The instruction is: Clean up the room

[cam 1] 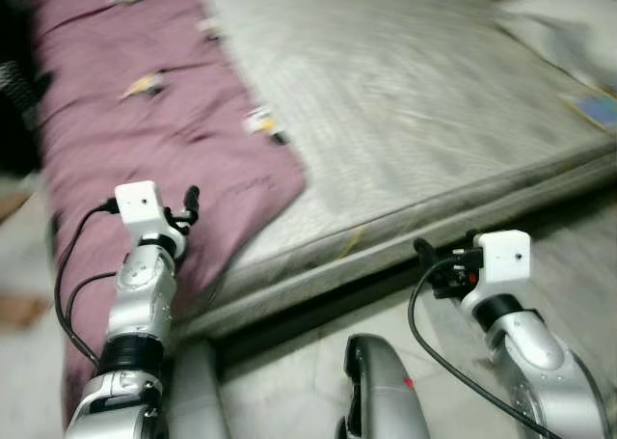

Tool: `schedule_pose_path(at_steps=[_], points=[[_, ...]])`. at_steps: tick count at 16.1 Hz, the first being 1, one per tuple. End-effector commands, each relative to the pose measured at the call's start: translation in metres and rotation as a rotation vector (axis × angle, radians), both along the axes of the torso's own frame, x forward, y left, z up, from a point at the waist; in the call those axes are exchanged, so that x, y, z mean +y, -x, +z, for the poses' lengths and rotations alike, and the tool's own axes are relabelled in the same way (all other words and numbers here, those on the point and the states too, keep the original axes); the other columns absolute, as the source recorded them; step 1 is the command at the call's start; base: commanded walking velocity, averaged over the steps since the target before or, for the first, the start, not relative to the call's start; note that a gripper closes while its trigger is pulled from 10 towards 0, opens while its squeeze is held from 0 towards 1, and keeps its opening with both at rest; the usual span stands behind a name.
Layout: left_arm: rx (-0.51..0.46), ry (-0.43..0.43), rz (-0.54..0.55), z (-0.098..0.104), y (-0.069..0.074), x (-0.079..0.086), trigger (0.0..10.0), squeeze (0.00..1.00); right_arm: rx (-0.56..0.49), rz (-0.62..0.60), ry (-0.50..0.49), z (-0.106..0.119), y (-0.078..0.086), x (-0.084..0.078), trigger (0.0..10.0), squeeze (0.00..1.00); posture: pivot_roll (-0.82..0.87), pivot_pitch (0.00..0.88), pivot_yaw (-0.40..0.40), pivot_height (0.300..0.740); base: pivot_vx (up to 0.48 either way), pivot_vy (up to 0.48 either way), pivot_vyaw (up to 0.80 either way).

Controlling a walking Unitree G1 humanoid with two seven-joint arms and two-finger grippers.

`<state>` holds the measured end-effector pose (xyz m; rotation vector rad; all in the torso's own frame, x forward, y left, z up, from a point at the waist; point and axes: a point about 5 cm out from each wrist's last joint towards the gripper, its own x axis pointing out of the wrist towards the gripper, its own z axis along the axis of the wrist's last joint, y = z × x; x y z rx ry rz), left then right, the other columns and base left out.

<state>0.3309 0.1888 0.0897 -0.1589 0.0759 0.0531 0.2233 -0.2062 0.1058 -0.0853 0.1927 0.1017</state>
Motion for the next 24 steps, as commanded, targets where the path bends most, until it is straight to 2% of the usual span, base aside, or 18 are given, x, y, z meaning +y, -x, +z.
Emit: schedule_pose_path(at_steps=[1,4,12,13,16,18,19,20,21,23,24], points=[[0.009,-0.009,0.000,-0.004,0.002,0.004,10.0,0.00,-0.010,0.016,-0.003,0.002,-0.005,0.004,10.0,0.00,-0.15,0.046,-0.052,0.538,0.334,0.000,0.00],[0.016,0.004,0.010,-0.005,-0.001,0.002,10.0,0.00,-0.013,0.017,-0.001,0.002,-0.007,0.004,10.0,0.00,-0.15,0.038,-0.051,0.538,0.208,0.000,0.00],[0.124,-0.003,0.066,-0.021,0.001,0.007,10.0,0.00,-0.012,0.028,0.008,0.000,-0.007,0.003,10.0,0.00,-0.16,0.027,-0.055,0.538,0.000,0.000,0.00],[0.161,-0.026,0.080,-0.026,0.002,0.011,10.0,0.00,-0.008,0.027,0.011,0.000,-0.007,0.002,10.0,0.00,-0.16,0.026,-0.054,0.538,0.000,0.000,0.00],[0.387,-0.080,0.058,-0.051,0.007,0.016,10.0,0.00,-0.004,0.029,0.015,-0.001,-0.007,0.002,10.0,0.00,-0.17,0.026,-0.050,0.538,0.000,0.000,0.00],[0.436,-0.079,0.052,-0.057,0.010,0.016,10.0,0.00,-0.002,0.027,0.018,-0.001,-0.007,0.001,10.0,0.00,-0.17,0.024,-0.046,0.538,0.000,0.000,0.00],[0.485,-0.119,0.022,-0.062,0.011,0.015,10.0,0.00,-0.001,0.020,0.024,0.000,-0.006,-0.001,10.0,0.00,-0.18,0.021,-0.042,0.538,0.000,0.000,0.00],[0.487,-0.151,-0.002,-0.062,0.010,0.012,10.0,0.00,-0.002,0.017,0.026,0.000,-0.006,-0.002,10.0,0.00,-0.18,0.019,-0.040,0.538,0.000,0.000,0.00],[0.468,-0.260,-0.070,-0.058,0.005,0.004,10.0,0.00,-0.003,0.013,0.031,0.000,-0.007,-0.003,10.0,0.00,-0.18,0.012,-0.038,0.538,0.000,0.000,0.00],[0.419,-0.375,-0.235,-0.054,0.000,-0.021,10.0,0.00,-0.011,0.005,0.037,0.001,-0.009,-0.004,10.0,0.00,-0.18,0.002,-0.038,0.538,0.000,0.000,0.00],[0.393,-0.439,-0.353,-0.054,0.000,-0.038,10.0,0.00,-0.015,0.005,0.037,0.001,-0.012,-0.003,10.0,0.00,-0.18,0.000,-0.038,0.538,0.000,0.000,0.00]])
